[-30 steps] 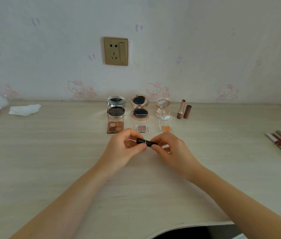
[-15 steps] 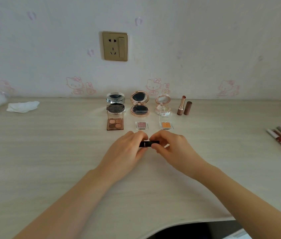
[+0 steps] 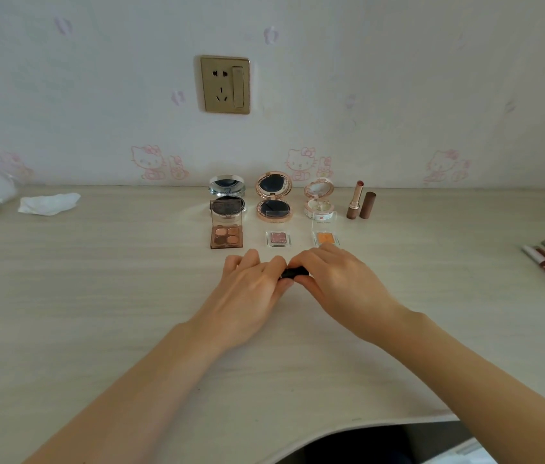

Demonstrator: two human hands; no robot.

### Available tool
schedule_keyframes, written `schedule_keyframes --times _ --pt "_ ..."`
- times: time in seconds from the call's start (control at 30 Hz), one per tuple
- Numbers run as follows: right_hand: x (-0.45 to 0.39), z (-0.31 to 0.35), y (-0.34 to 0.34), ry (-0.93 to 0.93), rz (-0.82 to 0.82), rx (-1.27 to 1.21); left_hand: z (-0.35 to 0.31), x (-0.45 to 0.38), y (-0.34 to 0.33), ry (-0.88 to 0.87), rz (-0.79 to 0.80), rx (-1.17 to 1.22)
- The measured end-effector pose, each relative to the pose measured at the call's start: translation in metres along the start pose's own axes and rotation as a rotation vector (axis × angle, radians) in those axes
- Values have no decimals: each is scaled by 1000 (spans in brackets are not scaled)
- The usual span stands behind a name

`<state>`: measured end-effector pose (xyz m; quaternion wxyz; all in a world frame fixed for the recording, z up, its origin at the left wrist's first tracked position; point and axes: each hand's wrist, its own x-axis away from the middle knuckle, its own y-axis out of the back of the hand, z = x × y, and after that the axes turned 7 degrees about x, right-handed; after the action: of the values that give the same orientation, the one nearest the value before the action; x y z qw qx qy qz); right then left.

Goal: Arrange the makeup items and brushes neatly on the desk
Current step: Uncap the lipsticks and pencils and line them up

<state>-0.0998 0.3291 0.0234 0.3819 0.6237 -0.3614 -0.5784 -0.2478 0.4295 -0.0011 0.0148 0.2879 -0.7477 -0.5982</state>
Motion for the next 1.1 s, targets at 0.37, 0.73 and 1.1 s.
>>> schedule_keyframes --times 0.37,0.73,1.1 --pt "3 -18 11 150 48 -111 0 -3 2 8 92 -35" --pt "34 -55 9 -132 -47 -245 -2 0 5 52 110 98" --pt "32 -27 -1 -449 -133 -648 3 1 -2 152 -75 628"
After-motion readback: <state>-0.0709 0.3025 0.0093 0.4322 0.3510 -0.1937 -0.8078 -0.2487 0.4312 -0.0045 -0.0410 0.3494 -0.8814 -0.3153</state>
